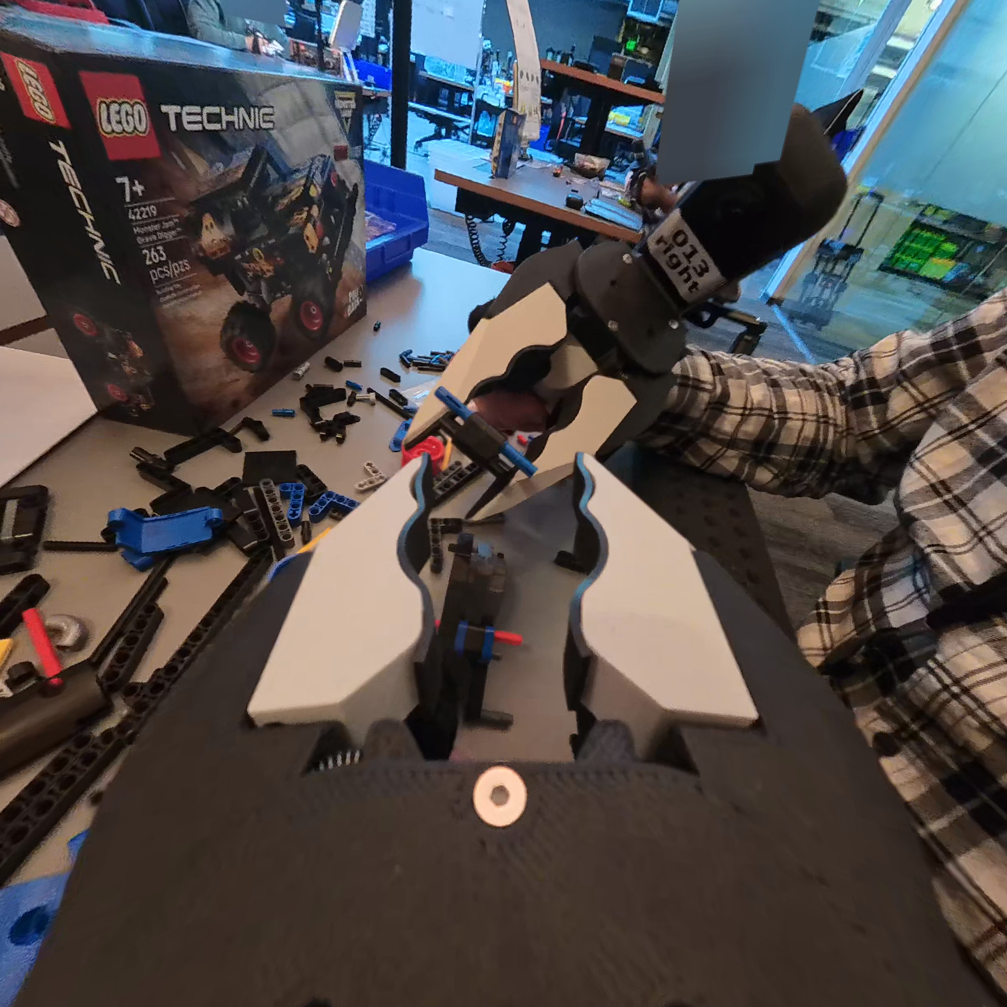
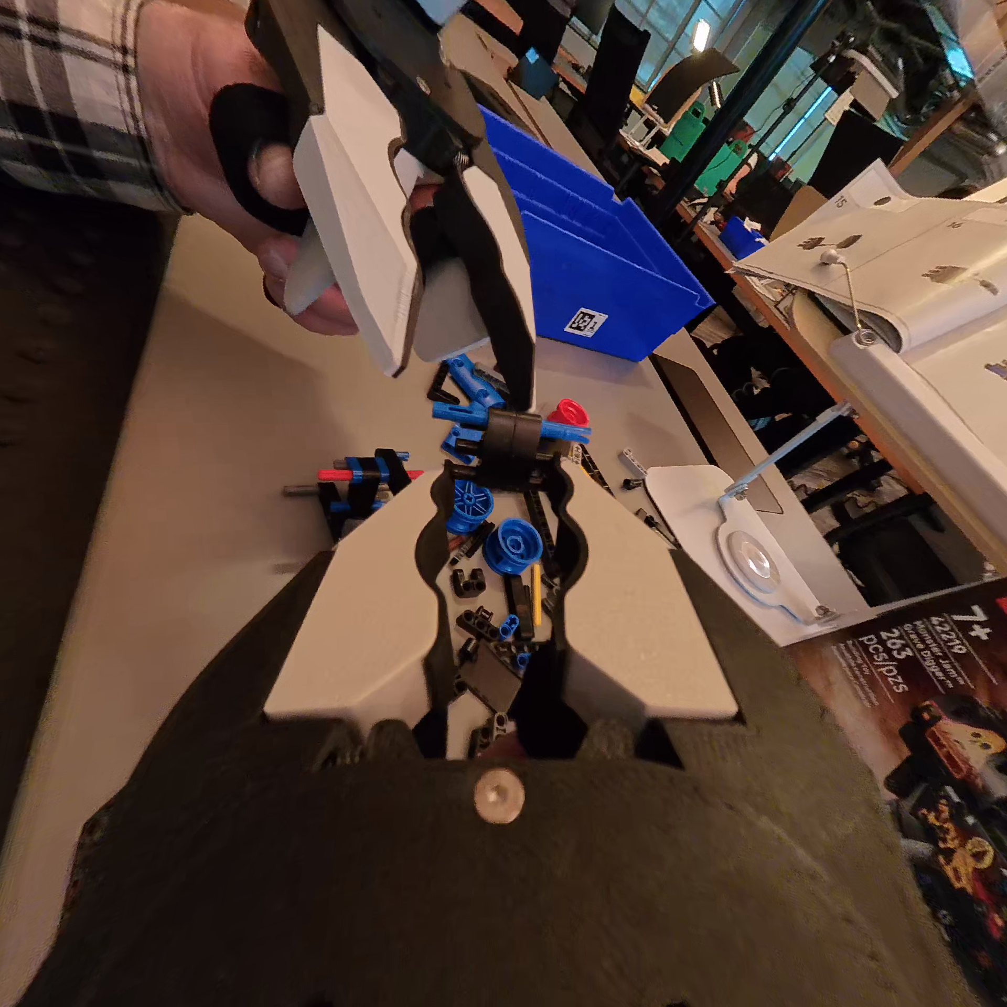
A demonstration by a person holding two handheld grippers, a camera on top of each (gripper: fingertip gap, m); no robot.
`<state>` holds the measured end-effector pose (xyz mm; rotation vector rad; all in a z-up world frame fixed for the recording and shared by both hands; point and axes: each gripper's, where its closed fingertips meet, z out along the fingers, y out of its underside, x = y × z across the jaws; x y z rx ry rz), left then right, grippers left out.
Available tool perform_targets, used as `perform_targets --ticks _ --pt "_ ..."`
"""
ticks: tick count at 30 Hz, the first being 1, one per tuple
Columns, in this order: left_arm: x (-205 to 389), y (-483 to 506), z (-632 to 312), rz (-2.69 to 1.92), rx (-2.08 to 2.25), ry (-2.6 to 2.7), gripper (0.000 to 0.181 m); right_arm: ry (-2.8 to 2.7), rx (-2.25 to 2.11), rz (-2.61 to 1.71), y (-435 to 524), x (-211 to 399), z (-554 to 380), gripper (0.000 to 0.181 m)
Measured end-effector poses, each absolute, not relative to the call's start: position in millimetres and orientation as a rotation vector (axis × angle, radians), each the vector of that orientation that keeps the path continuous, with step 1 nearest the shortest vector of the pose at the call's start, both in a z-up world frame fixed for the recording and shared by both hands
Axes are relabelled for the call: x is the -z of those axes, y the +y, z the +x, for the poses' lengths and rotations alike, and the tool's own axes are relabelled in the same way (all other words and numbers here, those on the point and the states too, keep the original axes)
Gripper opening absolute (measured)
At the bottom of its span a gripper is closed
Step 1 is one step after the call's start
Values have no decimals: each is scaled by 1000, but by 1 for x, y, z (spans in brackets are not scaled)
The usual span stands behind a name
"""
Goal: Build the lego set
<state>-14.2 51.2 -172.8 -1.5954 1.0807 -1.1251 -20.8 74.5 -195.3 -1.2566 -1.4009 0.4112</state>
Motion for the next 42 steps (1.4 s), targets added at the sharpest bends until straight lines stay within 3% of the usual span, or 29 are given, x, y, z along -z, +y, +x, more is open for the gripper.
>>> perform_targets --ticks 6,8,12,23,42 --pt "186 53 -5 -1623 999 1154 47 -1422 -348 -1227 72 197 -25 33" --pt "191 53 -4 -1629 985 1175 37 -1418 -349 -1217 71 195 -25 33" --pt "187 53 -4 -1604 1007 1162 23 -1393 -334 -1218 74 191 -23 33" --pt "171 51 -8 -1572 1230 1052 12 -1313 -430 -1204 71 174 -22 34" --pt "159 52 -15 -1518 1256 1019 10 -1288 -525 -1216 68 166 -18 30"
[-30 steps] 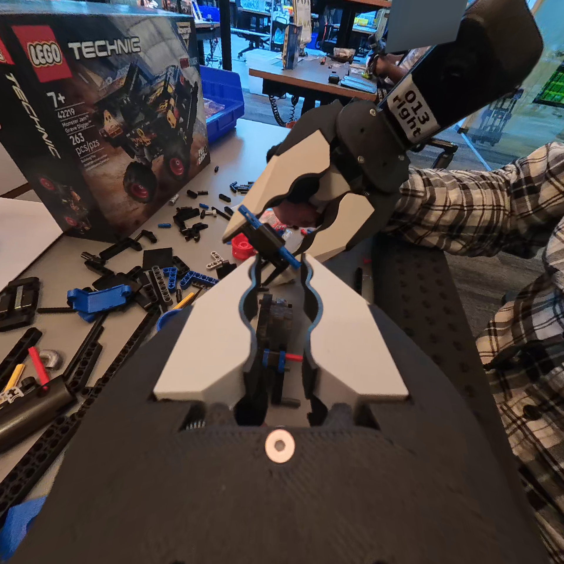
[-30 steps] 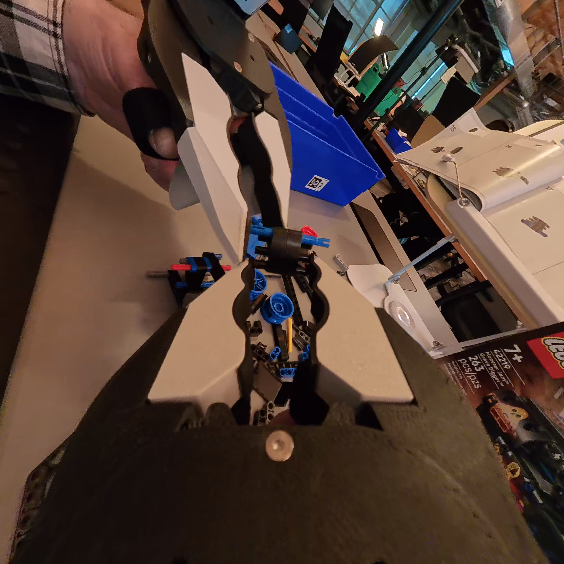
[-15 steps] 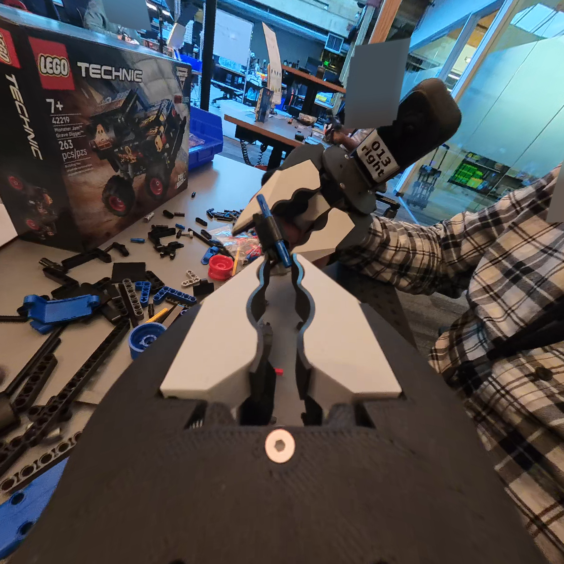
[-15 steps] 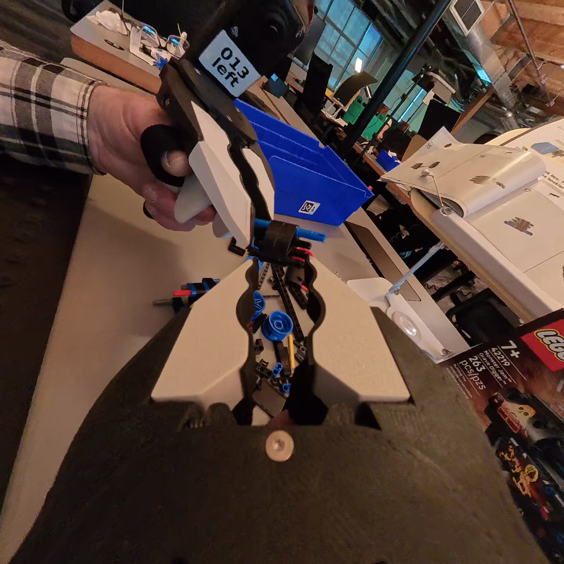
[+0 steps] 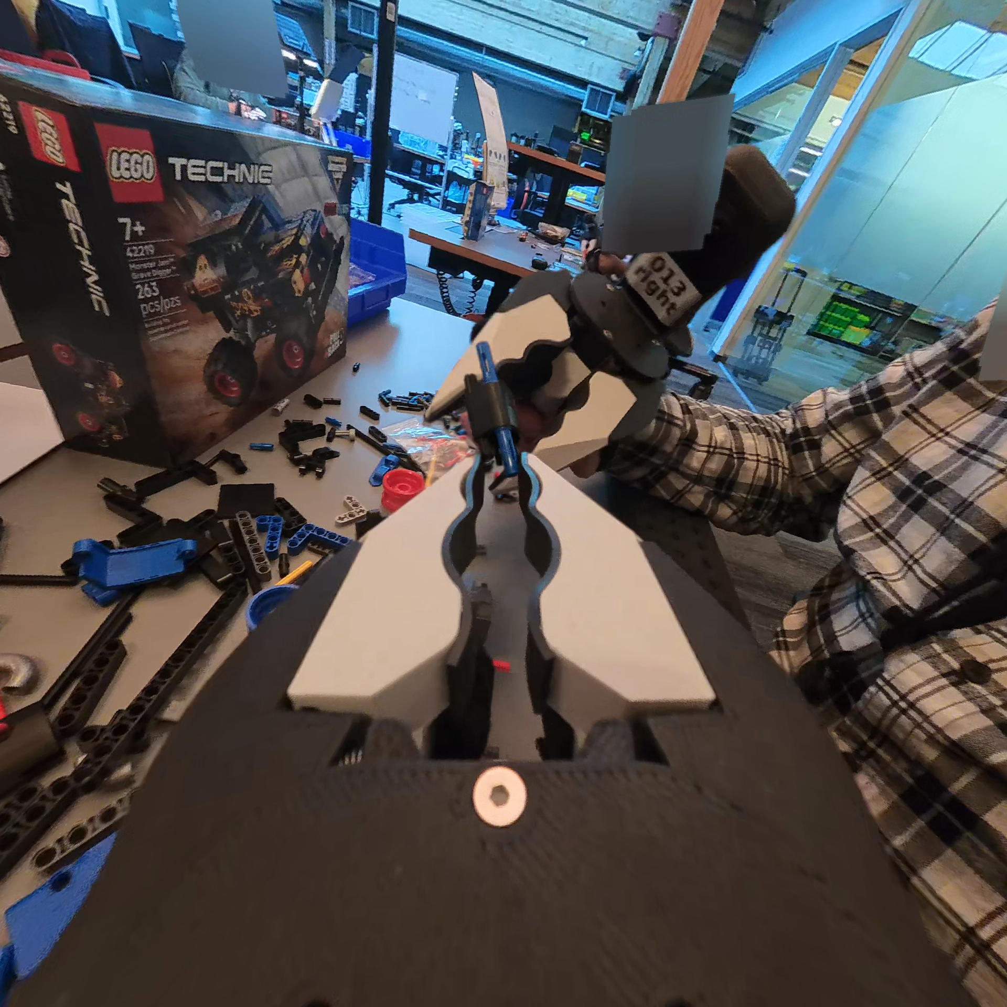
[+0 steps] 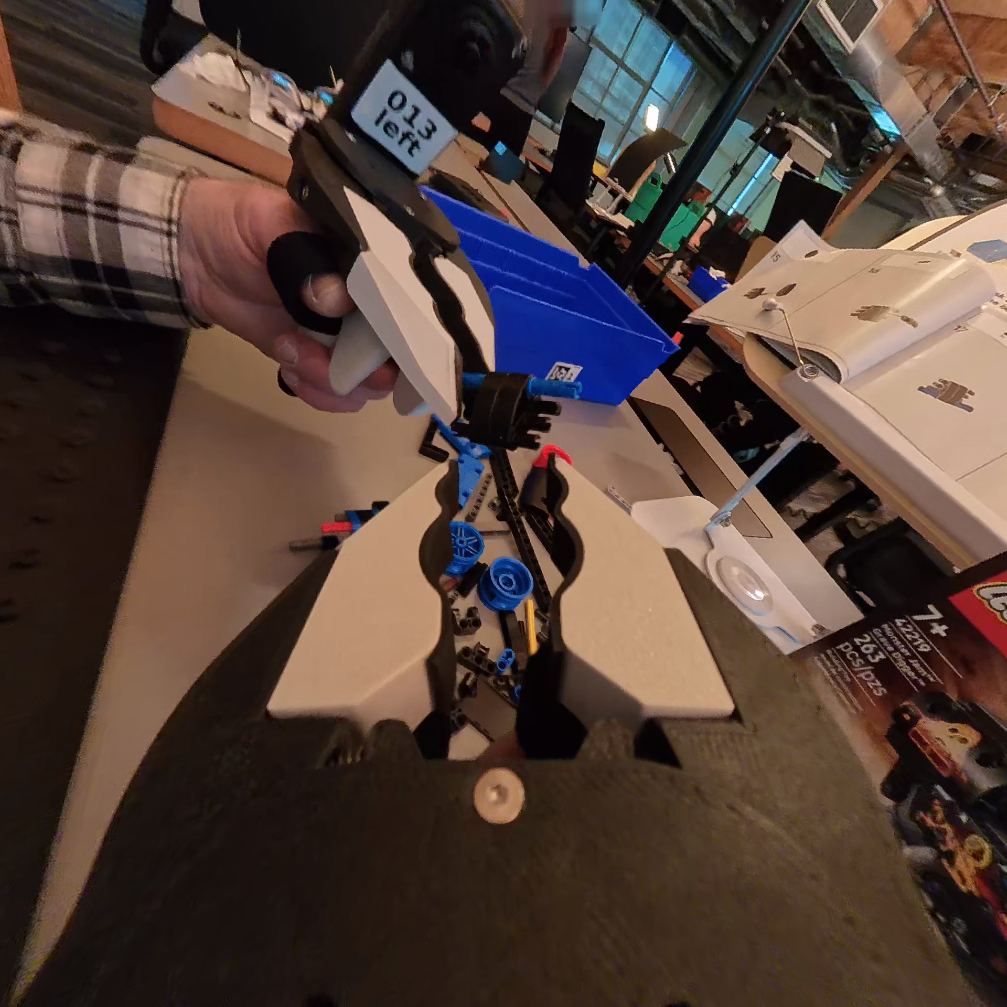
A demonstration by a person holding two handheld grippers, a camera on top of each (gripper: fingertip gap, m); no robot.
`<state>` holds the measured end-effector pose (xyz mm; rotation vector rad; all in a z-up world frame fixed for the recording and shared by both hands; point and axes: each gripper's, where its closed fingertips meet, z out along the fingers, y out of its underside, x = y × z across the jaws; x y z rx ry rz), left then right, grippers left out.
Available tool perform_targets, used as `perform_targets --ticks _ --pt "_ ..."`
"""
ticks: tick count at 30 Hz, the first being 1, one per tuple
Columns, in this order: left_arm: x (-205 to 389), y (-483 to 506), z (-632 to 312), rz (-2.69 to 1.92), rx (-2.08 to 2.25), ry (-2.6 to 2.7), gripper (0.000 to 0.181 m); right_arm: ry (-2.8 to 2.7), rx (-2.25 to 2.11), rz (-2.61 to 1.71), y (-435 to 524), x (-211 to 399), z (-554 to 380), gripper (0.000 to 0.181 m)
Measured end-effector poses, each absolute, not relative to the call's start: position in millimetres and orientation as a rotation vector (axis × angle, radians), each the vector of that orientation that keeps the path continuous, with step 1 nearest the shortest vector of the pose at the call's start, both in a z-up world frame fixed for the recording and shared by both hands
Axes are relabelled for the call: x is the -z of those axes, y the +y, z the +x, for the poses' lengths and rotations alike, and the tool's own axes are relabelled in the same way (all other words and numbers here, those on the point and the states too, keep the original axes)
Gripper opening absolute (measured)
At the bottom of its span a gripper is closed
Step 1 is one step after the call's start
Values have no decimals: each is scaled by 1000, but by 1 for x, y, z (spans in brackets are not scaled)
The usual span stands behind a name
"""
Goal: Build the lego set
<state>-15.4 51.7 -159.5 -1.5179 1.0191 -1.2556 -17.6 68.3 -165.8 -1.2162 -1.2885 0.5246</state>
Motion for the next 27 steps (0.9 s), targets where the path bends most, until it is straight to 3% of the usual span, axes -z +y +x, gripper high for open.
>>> perform_targets --ticks 3,15,27 --pt "158 45 -12 -1498 1285 1041 10 -1265 -626 -1195 61 156 -17 34" --pt "151 44 -12 -1431 1239 1041 10 -1241 -823 -1191 49 148 -18 24" --pt "148 68 -25 -1304 538 1090 1 -1131 -878 -1229 62 135 -7 34"
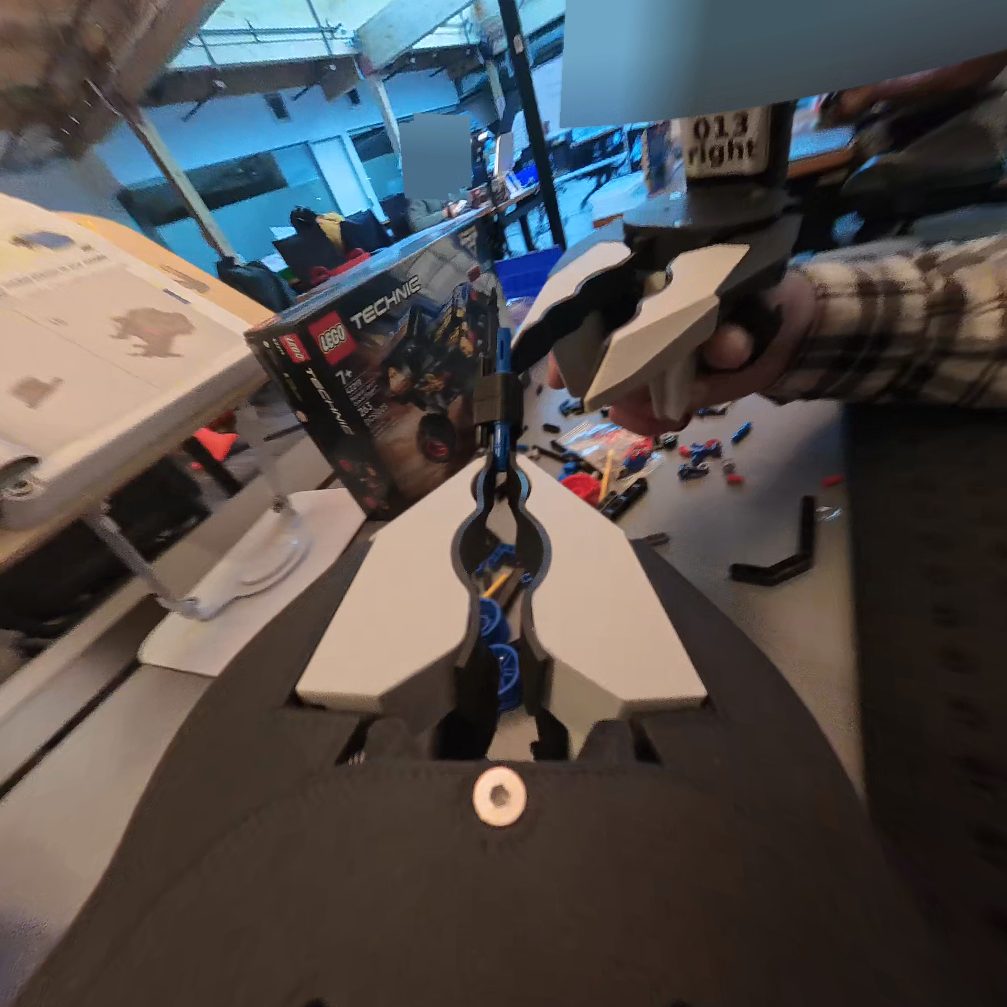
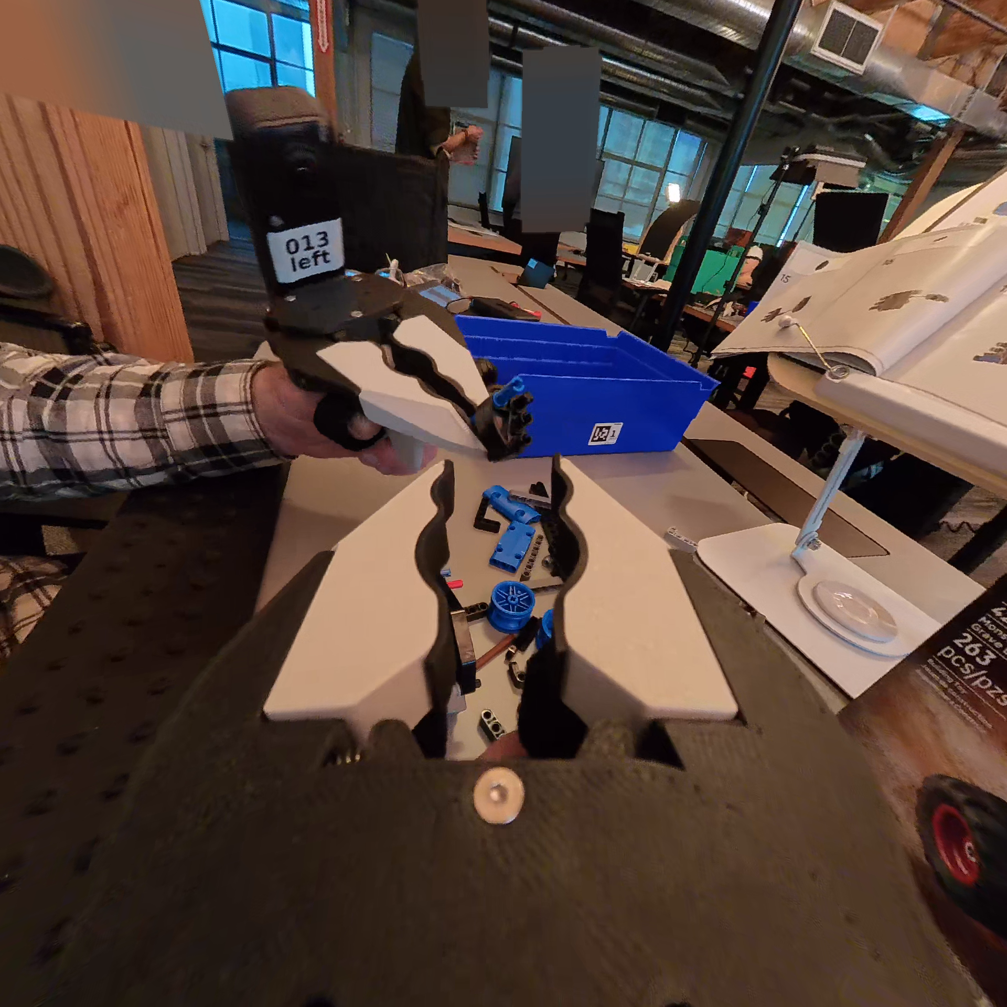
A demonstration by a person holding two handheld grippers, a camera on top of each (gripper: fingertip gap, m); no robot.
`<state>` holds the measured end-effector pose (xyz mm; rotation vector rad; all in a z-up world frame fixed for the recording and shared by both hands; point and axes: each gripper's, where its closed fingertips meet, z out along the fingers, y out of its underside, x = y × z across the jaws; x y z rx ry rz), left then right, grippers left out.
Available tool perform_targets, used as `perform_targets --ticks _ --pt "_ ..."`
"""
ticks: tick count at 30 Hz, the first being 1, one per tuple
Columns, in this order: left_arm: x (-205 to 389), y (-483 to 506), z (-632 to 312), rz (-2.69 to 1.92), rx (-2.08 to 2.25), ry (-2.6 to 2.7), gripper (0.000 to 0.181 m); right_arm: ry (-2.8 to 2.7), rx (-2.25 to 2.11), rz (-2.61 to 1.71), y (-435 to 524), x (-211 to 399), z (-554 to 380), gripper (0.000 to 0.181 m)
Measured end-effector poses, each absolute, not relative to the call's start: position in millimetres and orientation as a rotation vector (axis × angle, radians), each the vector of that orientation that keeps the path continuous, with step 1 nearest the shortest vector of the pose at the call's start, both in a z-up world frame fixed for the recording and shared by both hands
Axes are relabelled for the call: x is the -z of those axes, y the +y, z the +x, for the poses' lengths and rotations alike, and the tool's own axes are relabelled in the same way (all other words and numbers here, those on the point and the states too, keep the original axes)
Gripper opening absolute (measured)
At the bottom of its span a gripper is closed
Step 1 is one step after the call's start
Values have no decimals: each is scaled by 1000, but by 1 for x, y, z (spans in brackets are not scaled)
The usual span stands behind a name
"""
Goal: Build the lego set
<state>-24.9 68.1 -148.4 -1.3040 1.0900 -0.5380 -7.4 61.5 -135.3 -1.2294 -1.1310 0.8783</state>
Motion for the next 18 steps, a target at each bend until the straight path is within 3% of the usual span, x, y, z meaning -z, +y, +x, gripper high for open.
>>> perform_targets --ticks 18 --pt "149 73 -23 -1059 -179 1230 2 -1142 -899 -1190 53 128 -7 15"
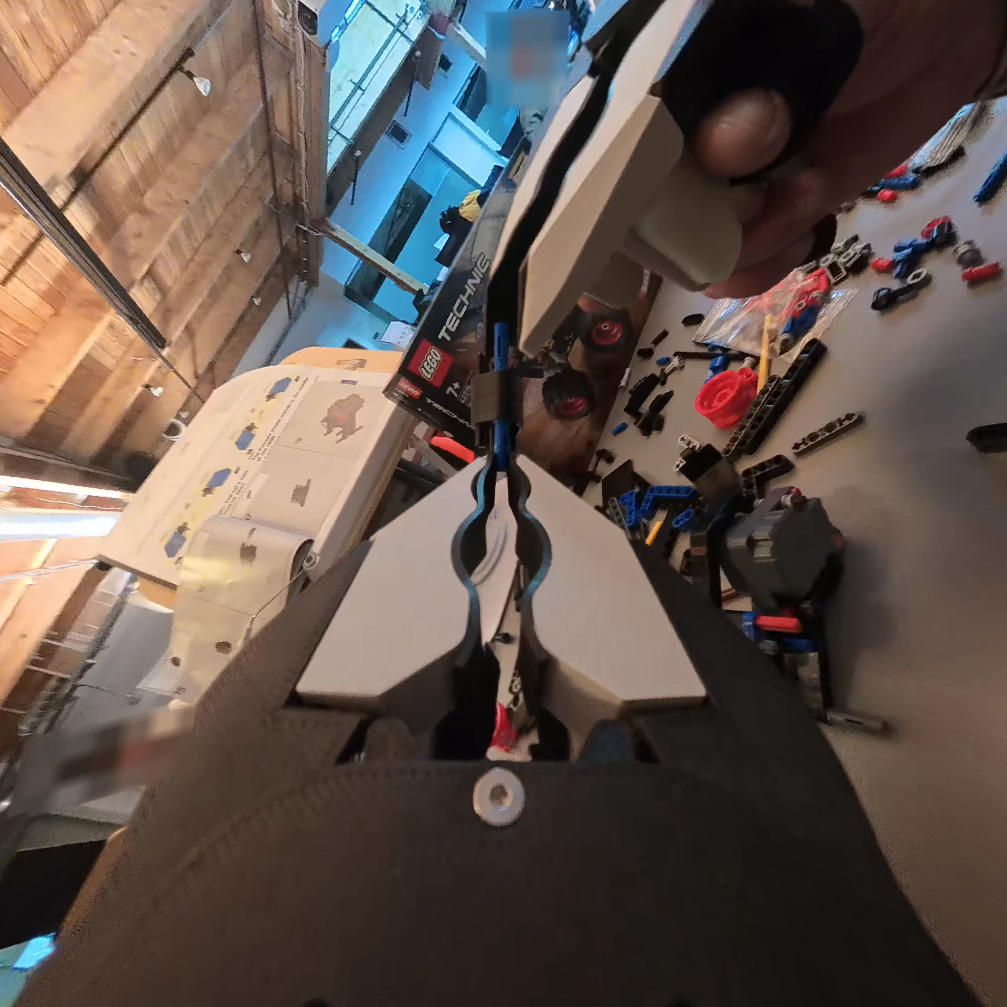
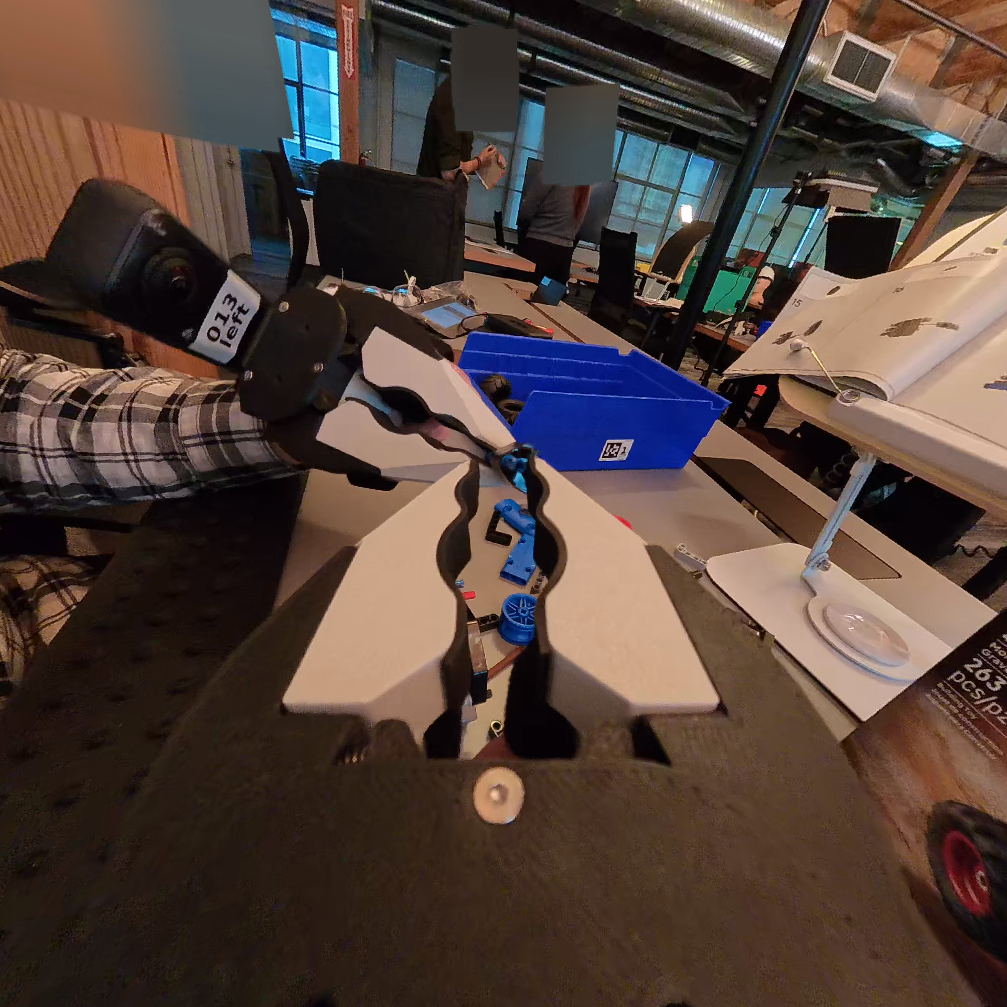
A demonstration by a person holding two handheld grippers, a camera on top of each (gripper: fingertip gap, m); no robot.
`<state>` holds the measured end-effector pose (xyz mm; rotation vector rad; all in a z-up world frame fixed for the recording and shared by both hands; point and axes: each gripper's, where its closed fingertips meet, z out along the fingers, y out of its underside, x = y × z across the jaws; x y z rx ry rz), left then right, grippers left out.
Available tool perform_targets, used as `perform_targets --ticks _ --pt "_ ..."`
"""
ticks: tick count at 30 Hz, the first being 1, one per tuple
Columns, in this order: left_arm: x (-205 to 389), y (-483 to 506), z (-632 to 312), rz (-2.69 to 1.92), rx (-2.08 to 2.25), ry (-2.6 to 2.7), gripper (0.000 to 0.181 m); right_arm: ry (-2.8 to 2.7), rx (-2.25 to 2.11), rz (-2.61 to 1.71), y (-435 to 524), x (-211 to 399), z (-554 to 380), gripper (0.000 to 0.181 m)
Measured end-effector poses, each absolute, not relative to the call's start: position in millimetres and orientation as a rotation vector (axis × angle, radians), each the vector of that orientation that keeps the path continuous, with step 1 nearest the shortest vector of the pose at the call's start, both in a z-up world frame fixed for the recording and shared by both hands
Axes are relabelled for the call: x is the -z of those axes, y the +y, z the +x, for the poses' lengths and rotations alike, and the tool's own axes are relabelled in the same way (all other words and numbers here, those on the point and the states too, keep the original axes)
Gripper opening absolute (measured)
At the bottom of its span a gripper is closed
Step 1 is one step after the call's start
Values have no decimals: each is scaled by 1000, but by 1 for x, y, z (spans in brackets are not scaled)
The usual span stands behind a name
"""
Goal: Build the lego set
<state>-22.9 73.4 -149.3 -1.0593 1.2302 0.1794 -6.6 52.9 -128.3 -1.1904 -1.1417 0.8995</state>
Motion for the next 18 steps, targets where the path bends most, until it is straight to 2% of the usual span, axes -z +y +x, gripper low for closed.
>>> perform_targets --ticks 5,13,18 --pt "149 75 -23 -1012 -314 1236 1 -1141 -916 -1187 51 127 -6 3" --pt "149 75 -22 -1012 -304 1227 2 -1155 -904 -1176 48 126 -6 2" --pt "148 67 -19 -1061 -110 1215 21 -1156 -864 -1149 48 122 -4 2"
